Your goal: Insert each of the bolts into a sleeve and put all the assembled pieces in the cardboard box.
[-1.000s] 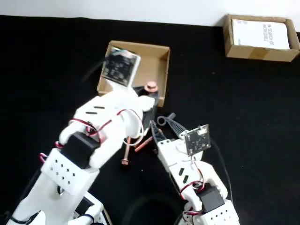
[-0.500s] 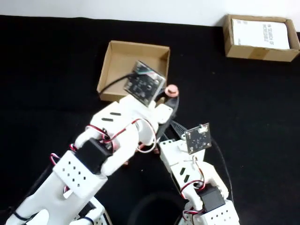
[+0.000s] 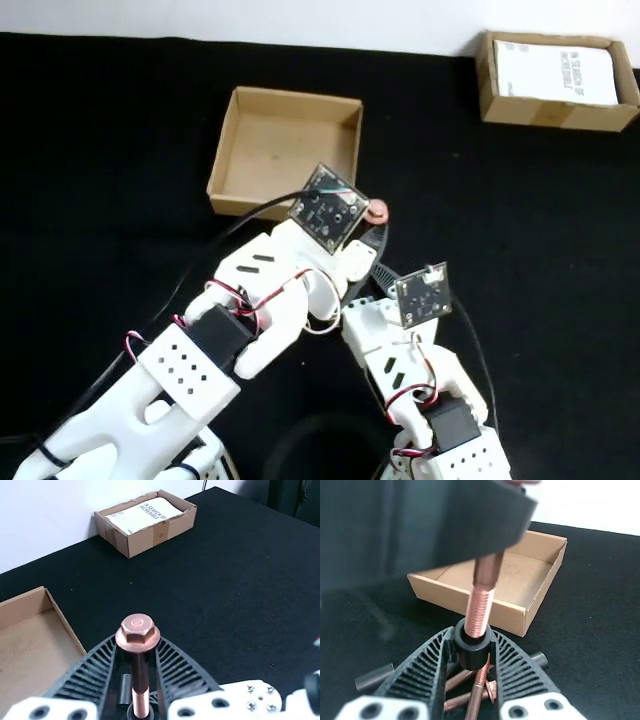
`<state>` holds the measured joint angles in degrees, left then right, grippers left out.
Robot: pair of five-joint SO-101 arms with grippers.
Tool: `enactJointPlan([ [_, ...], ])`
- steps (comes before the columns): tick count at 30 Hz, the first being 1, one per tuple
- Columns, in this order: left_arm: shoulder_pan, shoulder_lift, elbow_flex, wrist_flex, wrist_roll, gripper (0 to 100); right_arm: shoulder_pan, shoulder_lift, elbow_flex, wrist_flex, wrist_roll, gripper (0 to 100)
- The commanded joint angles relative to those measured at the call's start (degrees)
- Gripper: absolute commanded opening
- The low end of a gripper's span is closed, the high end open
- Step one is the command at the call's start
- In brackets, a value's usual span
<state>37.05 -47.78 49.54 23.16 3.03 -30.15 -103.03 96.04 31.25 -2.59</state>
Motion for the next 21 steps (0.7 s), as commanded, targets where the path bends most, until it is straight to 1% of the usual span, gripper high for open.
enactJointPlan([
  [1, 0.6, 0.0, -0.3, -1.5, -0.3, 1, 0.7, -1.1, 1.4, 0.1, 0.5, 0.6],
  [10, 0.0, -0.1, 4.6, -1.5, -0.5, 1, 0.8, -1.1, 1.4, 0.1, 0.5, 0.6],
  [15, -1.9, -0.1, 7.4, -1.3, -0.4, 1, 0.9, -1.1, 1.4, 0.1, 0.5, 0.6],
  [21, -2.4, -0.3, 9.2, -1.3, -0.3, 1, 4.6, -1.1, 1.2, 0.1, 0.6, 0.6],
])
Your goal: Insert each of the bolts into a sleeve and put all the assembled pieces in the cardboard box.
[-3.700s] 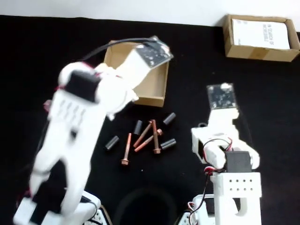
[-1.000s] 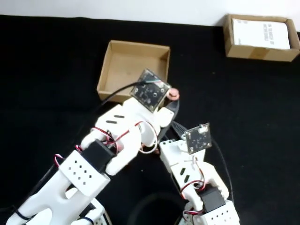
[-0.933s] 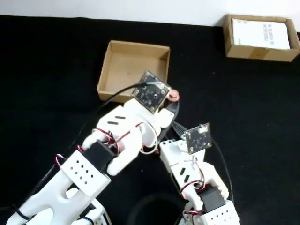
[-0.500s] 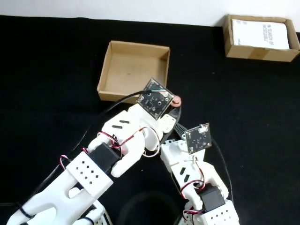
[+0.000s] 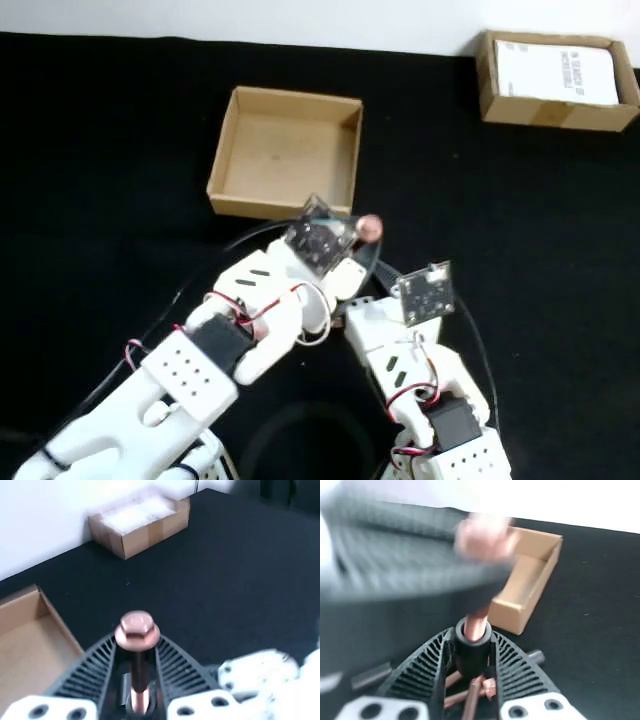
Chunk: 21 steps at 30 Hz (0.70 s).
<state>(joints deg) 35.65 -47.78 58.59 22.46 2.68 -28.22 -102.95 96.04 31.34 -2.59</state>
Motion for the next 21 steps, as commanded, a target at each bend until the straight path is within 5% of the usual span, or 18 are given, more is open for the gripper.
enactJointPlan([
  [1, -1.0, -0.7, 0.1, -0.6, 0.1, 1, 3.5, -1.2, 1.2, 0.0, 0.6, 0.6],
  [12, -0.9, -8.3, 0.0, 6.9, 0.1, 2, 4.6, -1.2, 1.2, 0.0, 0.6, 0.6],
  [21, -0.5, -12.1, 0.0, 19.3, 5.3, 21, 4.6, -1.2, 1.3, 0.0, 0.5, 0.6],
])
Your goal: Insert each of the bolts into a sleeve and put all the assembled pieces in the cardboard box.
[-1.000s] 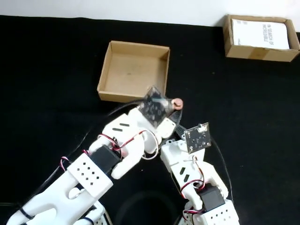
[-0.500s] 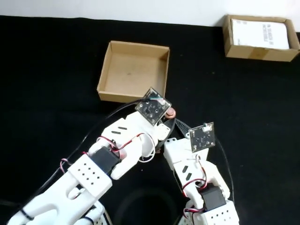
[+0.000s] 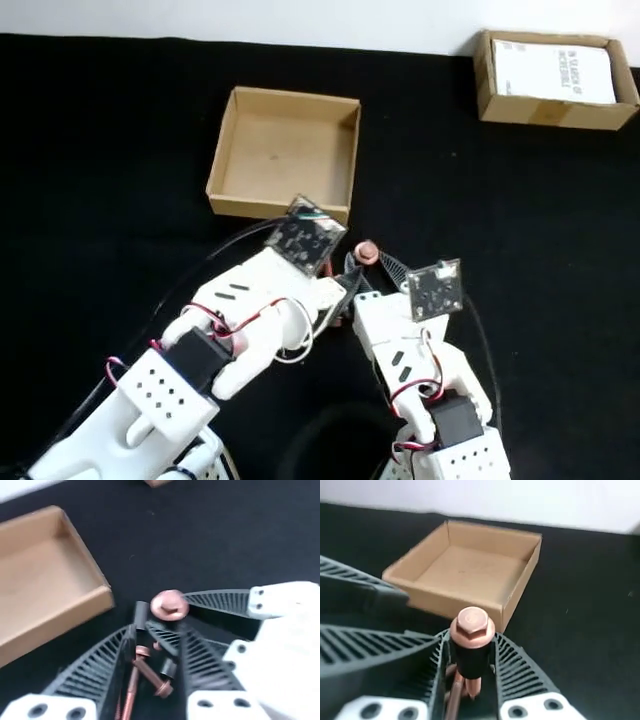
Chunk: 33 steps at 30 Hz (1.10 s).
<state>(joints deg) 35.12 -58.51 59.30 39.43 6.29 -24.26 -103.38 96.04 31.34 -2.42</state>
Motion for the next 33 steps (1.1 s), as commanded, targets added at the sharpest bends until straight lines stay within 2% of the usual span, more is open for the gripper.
enactJointPlan([
  [1, 0.0, -1.8, -0.8, 2.9, 1.6, 21, 0.7, -0.7, 1.3, 0.0, 0.4, 0.6],
  [5, -0.5, -6.2, -0.8, 5.1, 1.4, 15, 0.9, -0.7, 1.3, 0.0, 0.0, 0.6],
  [6, -0.9, -7.9, -0.8, 5.1, 1.4, 11, 0.9, -0.7, 0.8, 0.7, -0.4, 0.6],
  [8, -3.6, -11.6, -0.8, 5.0, 1.3, 1, 0.5, -0.7, -1.0, 5.1, -5.8, 0.6],
  [11, -10.0, -17.7, -0.5, 5.0, -1.4, 3, -1.3, 1.5, -7.9, 13.3, -12.4, 0.6],
  [15, -21.2, -24.2, -0.2, 5.0, -4.7, 1, -0.1, 10.8, -15.6, 13.6, -12.5, 0.6],
  [20, -36.2, -31.7, 6.3, 4.8, -4.4, 1, 0.0, 29.5, -34.9, 13.9, -12.6, 0.6],
  [25, -41.9, -40.3, 19.8, 5.0, -4.2, 1, -1.3, 52.9, -56.0, 18.6, -12.5, 0.6],
  [27, -43.3, -44.9, 25.5, 4.8, -4.2, 1, -4.2, 62.8, -64.6, 23.4, -11.3, 0.6],
  [30, -43.9, -46.0, 31.4, 4.7, -4.2, 1, -9.5, 76.4, -77.1, 31.0, -4.0, 0.6],
  [33, -43.9, -45.3, 34.8, 4.7, -4.2, 1, -11.1, 87.1, -89.1, 36.3, 2.2, 0.6],
])
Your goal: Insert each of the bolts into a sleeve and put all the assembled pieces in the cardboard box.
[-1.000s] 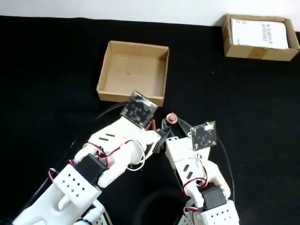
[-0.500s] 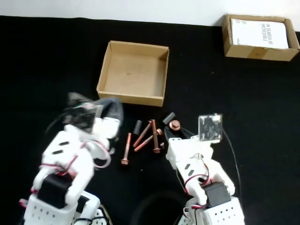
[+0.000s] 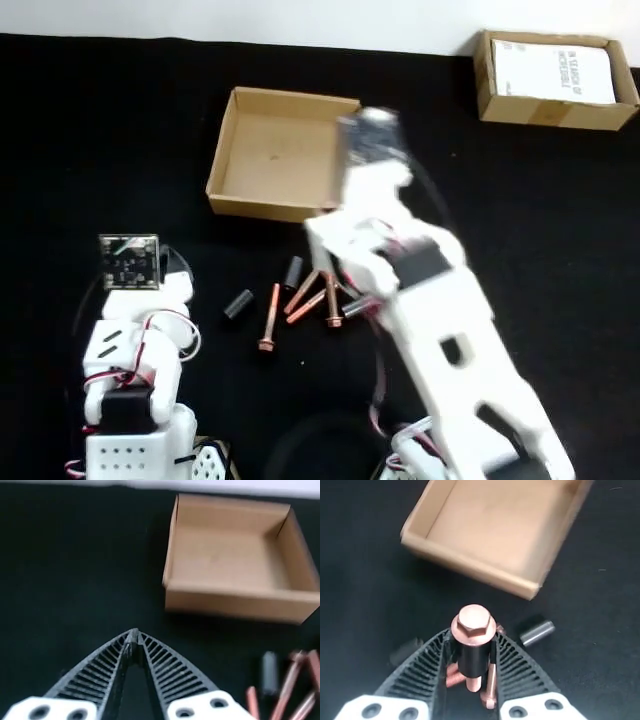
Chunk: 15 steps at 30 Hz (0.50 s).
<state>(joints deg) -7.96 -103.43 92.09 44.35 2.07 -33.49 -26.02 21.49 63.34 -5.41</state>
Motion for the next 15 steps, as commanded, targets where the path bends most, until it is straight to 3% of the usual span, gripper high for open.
enactJointPlan([
  [1, -0.8, -0.4, 2.9, -0.3, 0.0, 1, -1.9, 13.0, -18.9, 6.0, 7.8, 0.6],
  [8, -1.6, 0.1, 5.1, 0.3, -0.1, 1, -1.6, 31.3, -44.4, 14.9, 27.0, 0.6],
  [15, -4.0, 0.0, 5.1, 1.5, -0.2, 1, 0.0, 45.2, -58.5, 16.4, 45.2, 0.6],
])
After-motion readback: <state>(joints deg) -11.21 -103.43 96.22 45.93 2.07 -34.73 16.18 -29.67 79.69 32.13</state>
